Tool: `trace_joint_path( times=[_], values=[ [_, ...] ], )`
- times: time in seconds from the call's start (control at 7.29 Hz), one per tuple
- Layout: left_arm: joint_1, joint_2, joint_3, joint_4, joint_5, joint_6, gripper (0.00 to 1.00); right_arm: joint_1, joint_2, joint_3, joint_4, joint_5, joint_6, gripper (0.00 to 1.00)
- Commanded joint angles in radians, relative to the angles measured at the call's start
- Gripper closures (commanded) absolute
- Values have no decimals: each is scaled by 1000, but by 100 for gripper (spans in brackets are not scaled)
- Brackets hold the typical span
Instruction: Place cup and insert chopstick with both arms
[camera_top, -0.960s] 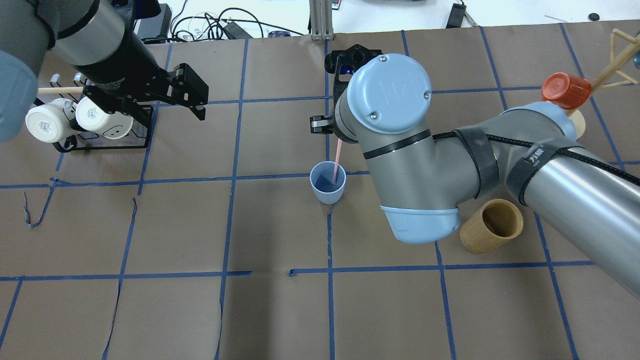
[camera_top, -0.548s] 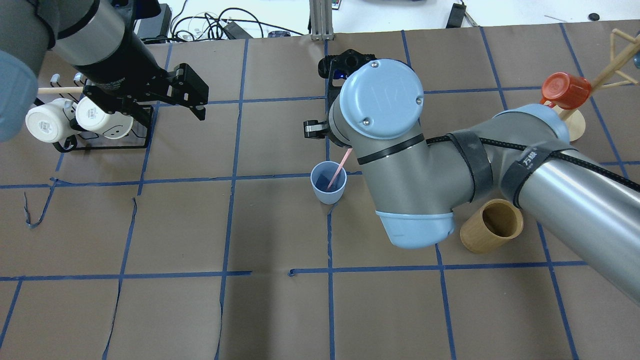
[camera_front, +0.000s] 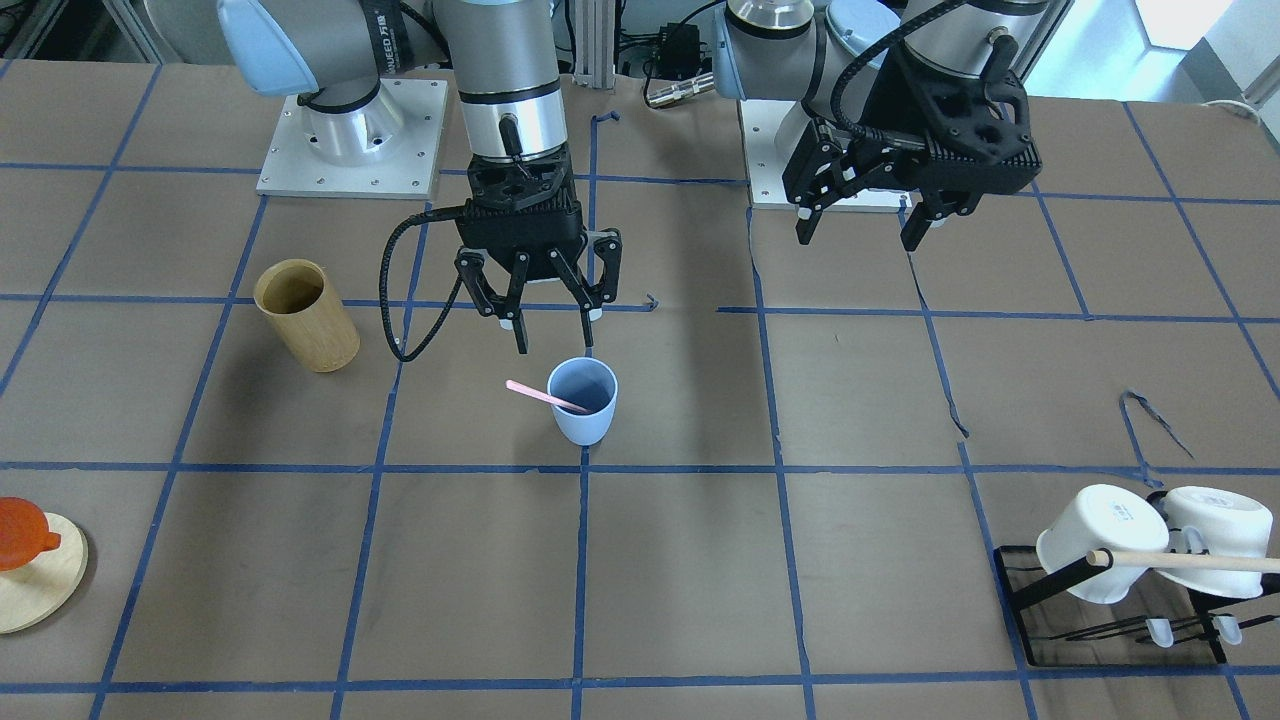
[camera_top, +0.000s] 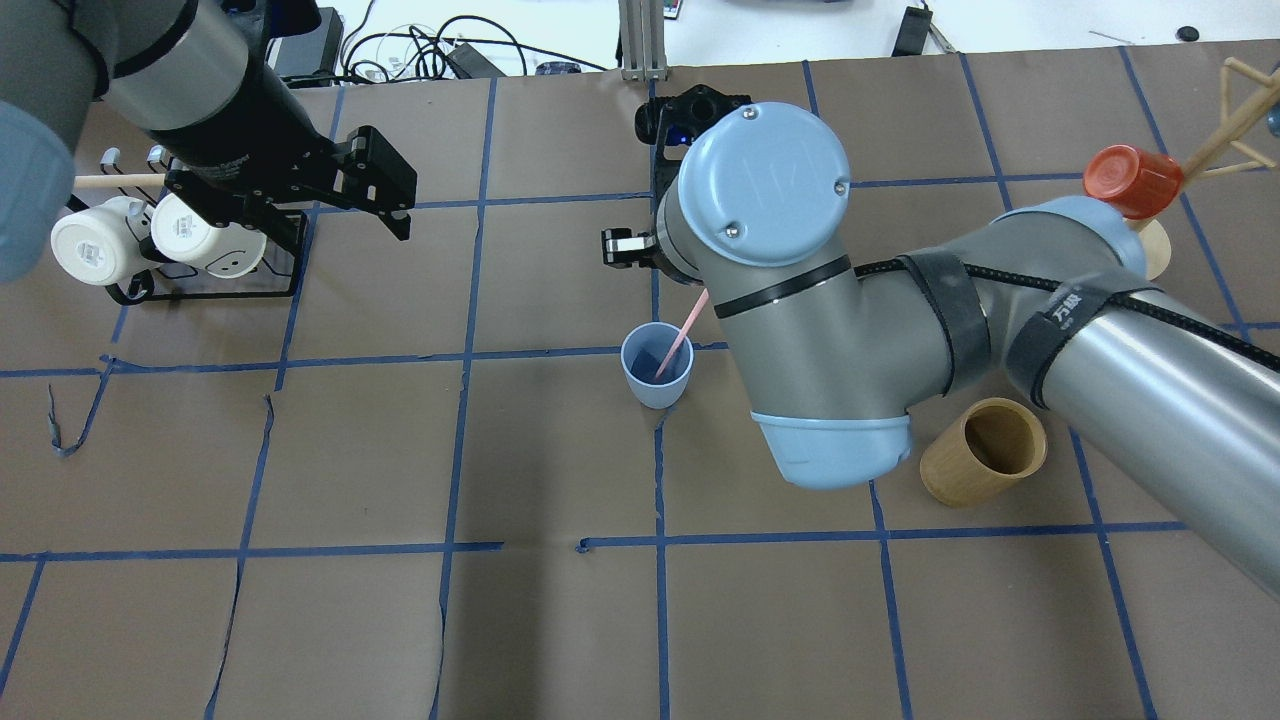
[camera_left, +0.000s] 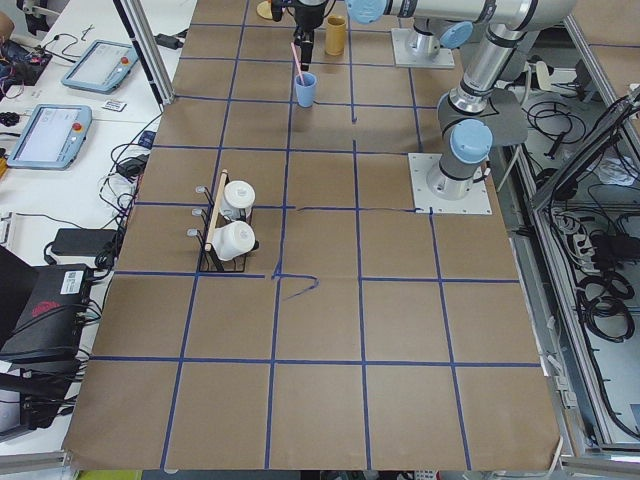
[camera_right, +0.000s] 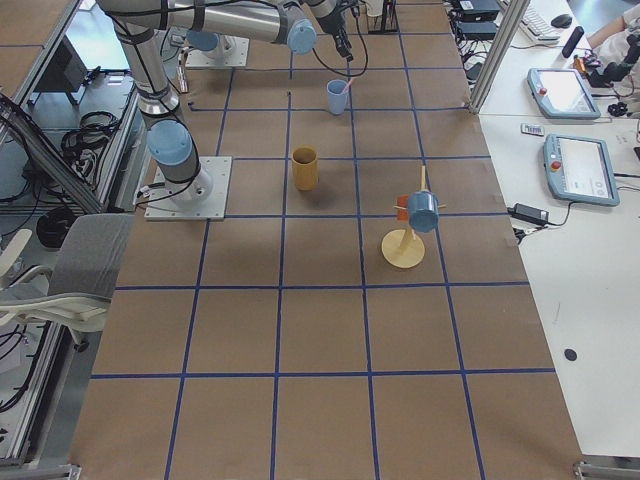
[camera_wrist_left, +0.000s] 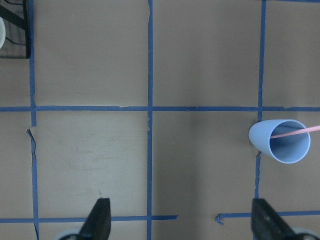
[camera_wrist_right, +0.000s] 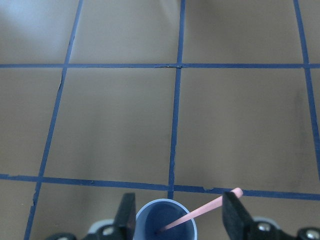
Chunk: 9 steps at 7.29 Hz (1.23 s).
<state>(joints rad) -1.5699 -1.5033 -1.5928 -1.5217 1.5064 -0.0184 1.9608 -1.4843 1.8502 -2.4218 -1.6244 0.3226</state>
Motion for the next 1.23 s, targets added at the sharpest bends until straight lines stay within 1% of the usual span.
trace_joint_path(
  times=[0.0,0.14,0.27,0.55,0.69,0.82,1.1],
  values=[
    [1,2,-1,0,0,0,0,-19,-2,-147,273,-8,-8,8],
    [1,2,-1,0,0,0,0,-60,1,-233,423,0,-67,6],
    [1,2,-1,2,0,0,0,-138,-2,-273,502,6,-196,4],
    [2,5,-1,-2,0,0,0,-256,-34,-279,579,47,-339,2],
    [8,5,0,0,-2,0,0,-313,-56,-278,689,40,-438,2],
    [10,6,1,0,-5,0,0,-370,-85,-276,769,52,-497,4],
    [10,11,1,0,-6,0,0,-384,-126,-261,780,51,-501,4]
  ],
)
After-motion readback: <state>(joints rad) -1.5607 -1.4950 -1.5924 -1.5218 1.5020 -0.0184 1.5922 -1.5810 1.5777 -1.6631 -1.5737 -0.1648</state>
